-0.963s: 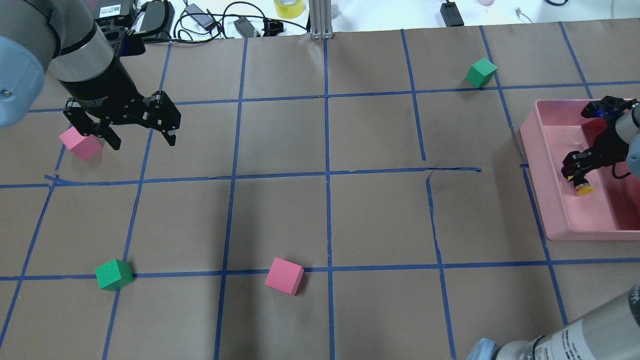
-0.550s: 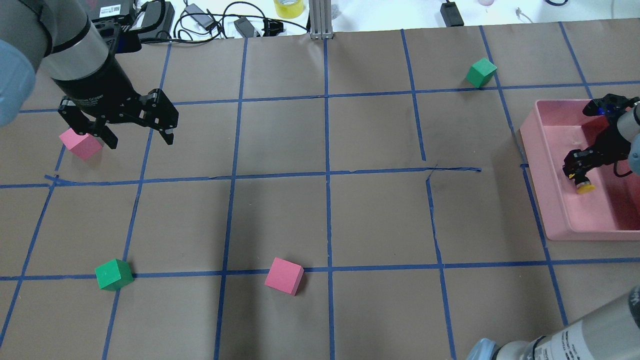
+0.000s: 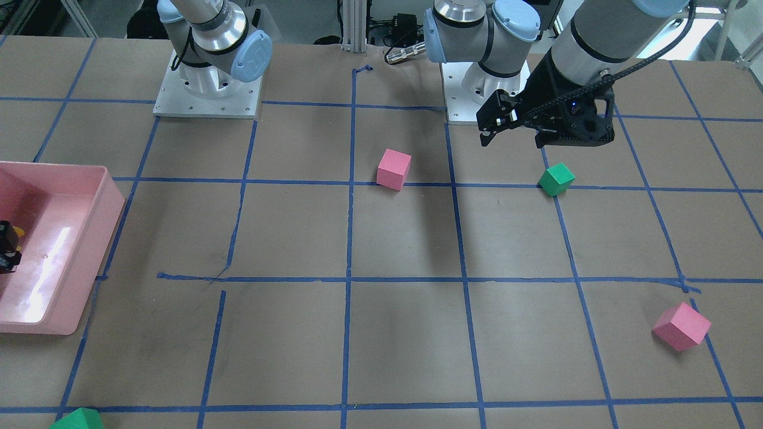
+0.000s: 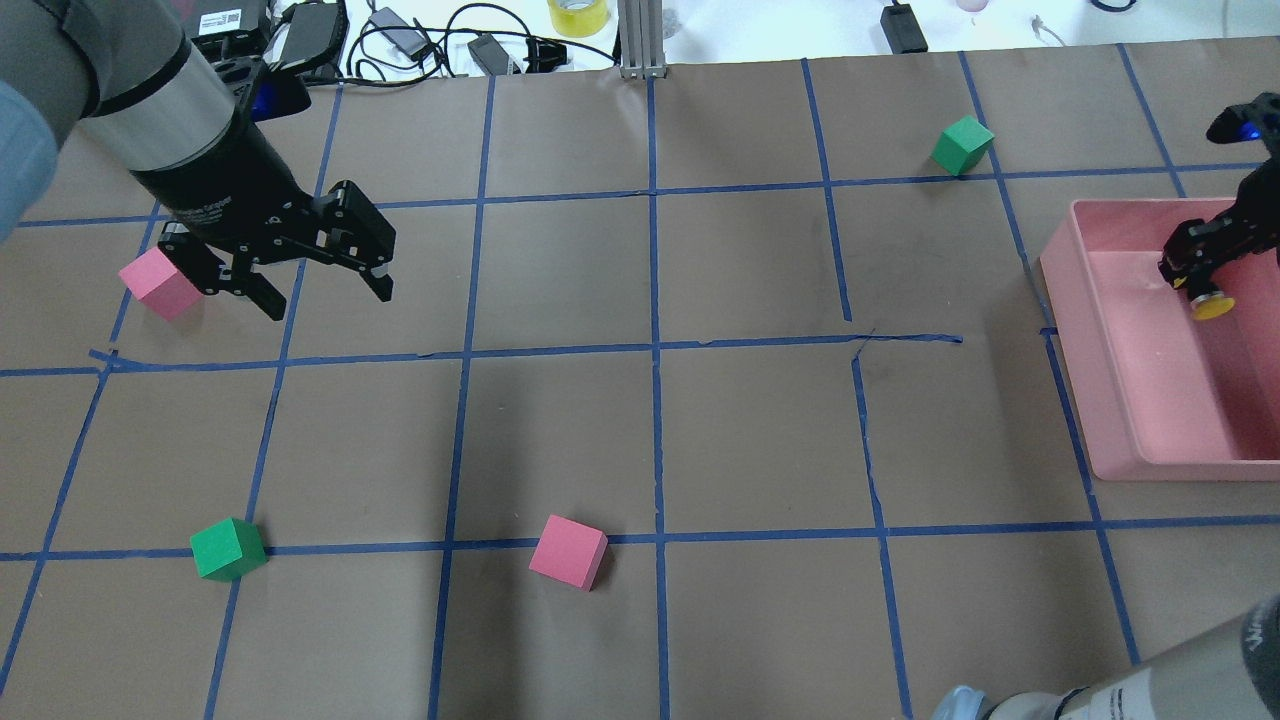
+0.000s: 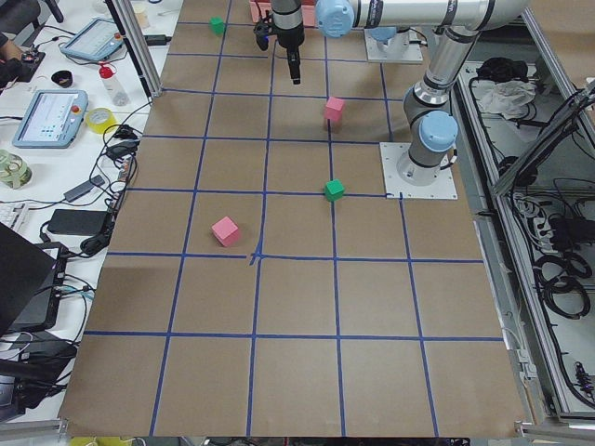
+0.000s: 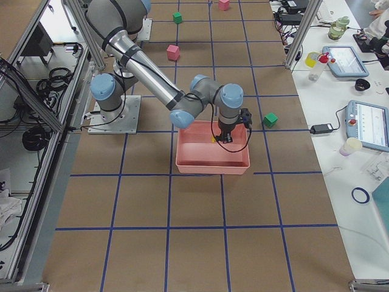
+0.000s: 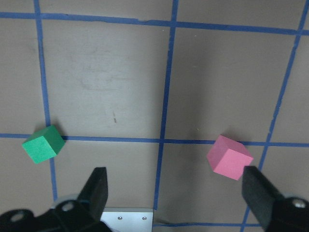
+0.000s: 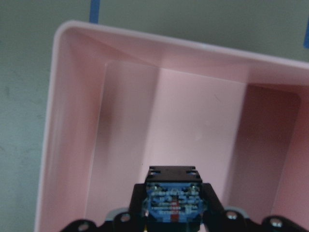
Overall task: Align button upright
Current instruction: 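Lift the button switch out of the bin with the right gripper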
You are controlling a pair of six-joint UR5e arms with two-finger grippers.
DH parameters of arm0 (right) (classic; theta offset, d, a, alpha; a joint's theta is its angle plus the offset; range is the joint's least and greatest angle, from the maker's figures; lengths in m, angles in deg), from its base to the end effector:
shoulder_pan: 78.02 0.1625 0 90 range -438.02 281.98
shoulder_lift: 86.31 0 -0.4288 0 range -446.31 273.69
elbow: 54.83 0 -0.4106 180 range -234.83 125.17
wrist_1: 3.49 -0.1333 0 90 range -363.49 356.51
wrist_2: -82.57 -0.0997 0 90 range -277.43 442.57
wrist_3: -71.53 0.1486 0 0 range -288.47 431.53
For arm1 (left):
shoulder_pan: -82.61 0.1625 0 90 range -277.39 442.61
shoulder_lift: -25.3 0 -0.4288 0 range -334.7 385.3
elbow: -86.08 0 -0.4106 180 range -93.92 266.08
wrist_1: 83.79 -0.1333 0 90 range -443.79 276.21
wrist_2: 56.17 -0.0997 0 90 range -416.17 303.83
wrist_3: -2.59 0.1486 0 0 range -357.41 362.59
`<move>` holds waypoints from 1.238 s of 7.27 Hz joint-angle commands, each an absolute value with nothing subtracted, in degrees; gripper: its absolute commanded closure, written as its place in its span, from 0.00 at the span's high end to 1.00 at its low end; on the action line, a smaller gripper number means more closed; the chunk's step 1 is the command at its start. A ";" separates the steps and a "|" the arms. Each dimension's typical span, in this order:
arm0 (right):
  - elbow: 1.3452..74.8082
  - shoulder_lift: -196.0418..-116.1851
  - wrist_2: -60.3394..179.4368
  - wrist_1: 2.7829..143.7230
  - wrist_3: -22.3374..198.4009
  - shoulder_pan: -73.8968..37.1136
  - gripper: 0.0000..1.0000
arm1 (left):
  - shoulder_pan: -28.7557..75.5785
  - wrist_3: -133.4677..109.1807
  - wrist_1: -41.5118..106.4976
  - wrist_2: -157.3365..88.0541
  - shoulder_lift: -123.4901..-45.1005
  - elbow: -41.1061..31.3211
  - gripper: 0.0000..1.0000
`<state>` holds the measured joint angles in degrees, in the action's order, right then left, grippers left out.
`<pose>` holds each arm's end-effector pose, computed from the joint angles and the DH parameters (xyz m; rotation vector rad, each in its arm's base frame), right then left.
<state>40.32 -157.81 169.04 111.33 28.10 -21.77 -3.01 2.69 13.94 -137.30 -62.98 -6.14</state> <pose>-0.2232 -0.5904 0.2582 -0.2630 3.0939 -0.0845 -0.1195 -0.4859 0.4279 0.1277 -2.9719 -0.2048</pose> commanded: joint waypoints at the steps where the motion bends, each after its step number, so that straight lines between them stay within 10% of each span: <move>1: 34.91 -161.78 169.14 102.62 30.55 -15.04 0.00 | -3.00 2.85 13.86 -132.90 -62.86 -6.38 1.00; 9: 35.17 -152.09 169.67 118.98 81.84 24.85 0.00 | -2.56 3.55 13.86 -138.18 -63.29 -6.74 1.00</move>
<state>35.17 -156.48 169.37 113.31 73.97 19.33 -2.56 3.54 13.89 -138.02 -63.29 -6.72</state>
